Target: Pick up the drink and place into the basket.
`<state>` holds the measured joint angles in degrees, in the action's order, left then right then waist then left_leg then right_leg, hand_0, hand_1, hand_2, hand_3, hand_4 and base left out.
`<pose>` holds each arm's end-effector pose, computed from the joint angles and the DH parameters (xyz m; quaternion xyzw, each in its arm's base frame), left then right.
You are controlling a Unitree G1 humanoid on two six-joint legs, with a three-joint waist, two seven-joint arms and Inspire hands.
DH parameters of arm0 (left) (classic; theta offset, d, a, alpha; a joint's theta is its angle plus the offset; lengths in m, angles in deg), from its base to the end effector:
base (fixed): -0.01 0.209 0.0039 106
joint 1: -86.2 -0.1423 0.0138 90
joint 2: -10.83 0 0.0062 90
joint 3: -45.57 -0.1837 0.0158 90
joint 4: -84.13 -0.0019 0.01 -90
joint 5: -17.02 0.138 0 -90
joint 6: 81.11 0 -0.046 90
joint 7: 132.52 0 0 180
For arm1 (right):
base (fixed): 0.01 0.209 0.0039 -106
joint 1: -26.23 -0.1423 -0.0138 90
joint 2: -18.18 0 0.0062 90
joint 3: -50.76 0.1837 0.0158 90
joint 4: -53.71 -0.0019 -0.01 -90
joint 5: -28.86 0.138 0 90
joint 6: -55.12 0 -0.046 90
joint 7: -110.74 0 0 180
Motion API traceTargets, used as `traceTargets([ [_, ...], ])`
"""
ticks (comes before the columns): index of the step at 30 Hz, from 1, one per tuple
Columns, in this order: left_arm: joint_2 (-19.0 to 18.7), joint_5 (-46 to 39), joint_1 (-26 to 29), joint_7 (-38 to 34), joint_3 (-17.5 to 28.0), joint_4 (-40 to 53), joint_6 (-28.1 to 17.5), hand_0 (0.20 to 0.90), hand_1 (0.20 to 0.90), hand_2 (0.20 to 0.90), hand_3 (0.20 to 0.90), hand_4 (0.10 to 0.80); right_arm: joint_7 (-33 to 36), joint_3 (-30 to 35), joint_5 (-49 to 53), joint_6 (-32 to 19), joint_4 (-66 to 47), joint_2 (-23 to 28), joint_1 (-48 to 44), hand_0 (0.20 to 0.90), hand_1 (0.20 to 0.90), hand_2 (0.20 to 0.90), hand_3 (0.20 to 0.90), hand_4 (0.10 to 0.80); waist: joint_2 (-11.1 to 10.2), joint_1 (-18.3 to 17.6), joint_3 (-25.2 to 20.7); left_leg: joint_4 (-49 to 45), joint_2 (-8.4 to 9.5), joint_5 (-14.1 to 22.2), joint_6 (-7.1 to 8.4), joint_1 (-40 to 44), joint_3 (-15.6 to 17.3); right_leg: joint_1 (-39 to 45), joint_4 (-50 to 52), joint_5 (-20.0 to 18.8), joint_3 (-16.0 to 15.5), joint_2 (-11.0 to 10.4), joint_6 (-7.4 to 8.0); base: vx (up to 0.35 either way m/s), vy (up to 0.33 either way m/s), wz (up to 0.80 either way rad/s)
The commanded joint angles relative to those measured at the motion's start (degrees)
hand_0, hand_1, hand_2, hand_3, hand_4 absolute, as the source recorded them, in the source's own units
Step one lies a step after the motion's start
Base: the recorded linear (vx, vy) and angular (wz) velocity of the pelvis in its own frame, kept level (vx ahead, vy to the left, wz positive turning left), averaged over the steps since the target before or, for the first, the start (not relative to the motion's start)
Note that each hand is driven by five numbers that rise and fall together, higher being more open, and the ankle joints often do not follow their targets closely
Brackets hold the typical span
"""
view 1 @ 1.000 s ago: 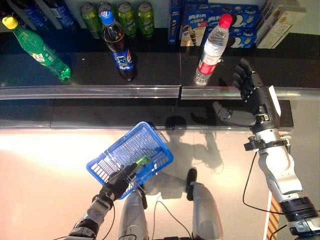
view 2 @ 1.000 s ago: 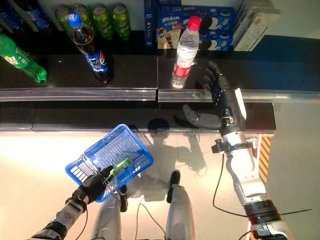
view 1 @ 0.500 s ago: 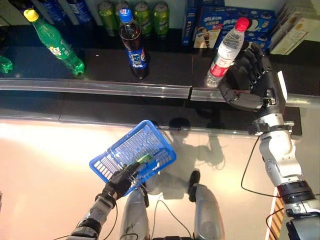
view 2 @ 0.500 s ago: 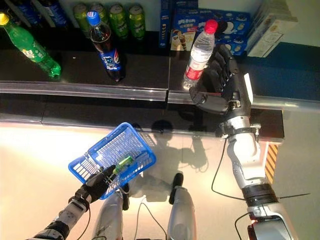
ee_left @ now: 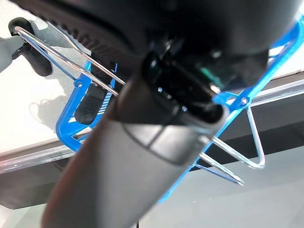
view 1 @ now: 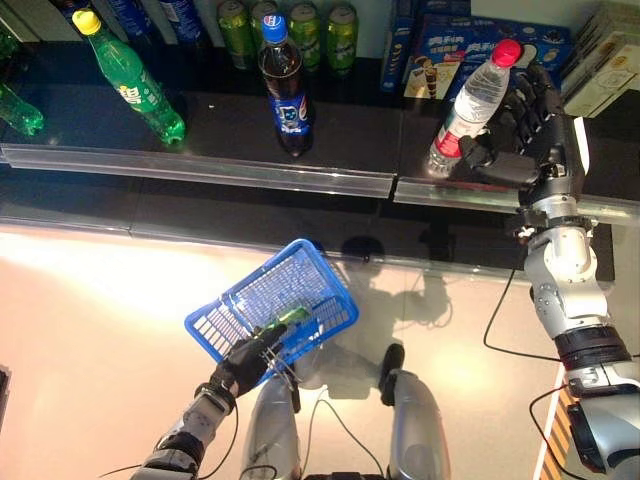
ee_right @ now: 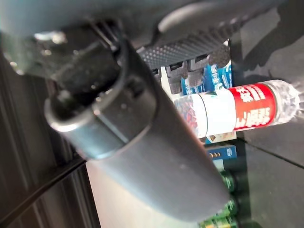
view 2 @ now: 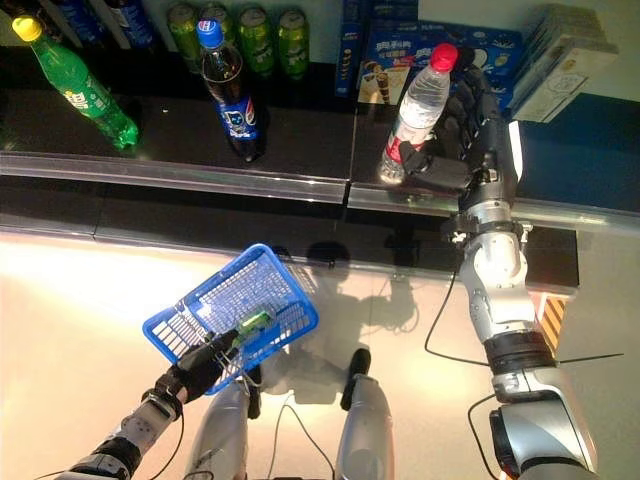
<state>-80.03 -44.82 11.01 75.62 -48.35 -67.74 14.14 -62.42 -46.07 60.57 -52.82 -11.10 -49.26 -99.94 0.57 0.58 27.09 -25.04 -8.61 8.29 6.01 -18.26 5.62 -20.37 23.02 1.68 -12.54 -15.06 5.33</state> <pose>0.1858 0.2309 -0.0678 -0.4202 0.2693 0.0076 0.8665 0.3008 -0.2544 0.1785 -0.0487 -0.2521 -0.0596 0.9646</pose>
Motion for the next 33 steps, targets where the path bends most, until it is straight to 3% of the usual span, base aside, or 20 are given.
traceTargets([
  [1,-2.5,1.1,-5.8,3.8,-5.5,2.2,2.9,0.3,0.3,0.3,0.2,0.1,1.4,0.7,2.4,-3.6,-0.4,4.9,-7.4,0.9,0.9,0.9,0.9,0.8,-1.0,2.0,-4.2,1.1,-2.28,-4.2,-0.06,-0.6,-1.2,0.0,0.7,-0.9,2.6,-4.0,4.35,0.0,0.0,0.0],
  [33,-3.2,2.1,-3.6,3.8,-8.7,2.1,2.8,0.3,0.3,0.3,0.2,0.1,0.8,-8.5,-0.4,1.4,9.8,6.2,-20.9,0.9,0.9,0.9,0.9,0.8,-0.3,4.0,-2.9,1.7,-1.57,-4.6,-0.42,-1.1,-1.6,-0.5,0.6,-1.1,1.5,-4.5,4.38,-0.003,0.002,0.02],
])
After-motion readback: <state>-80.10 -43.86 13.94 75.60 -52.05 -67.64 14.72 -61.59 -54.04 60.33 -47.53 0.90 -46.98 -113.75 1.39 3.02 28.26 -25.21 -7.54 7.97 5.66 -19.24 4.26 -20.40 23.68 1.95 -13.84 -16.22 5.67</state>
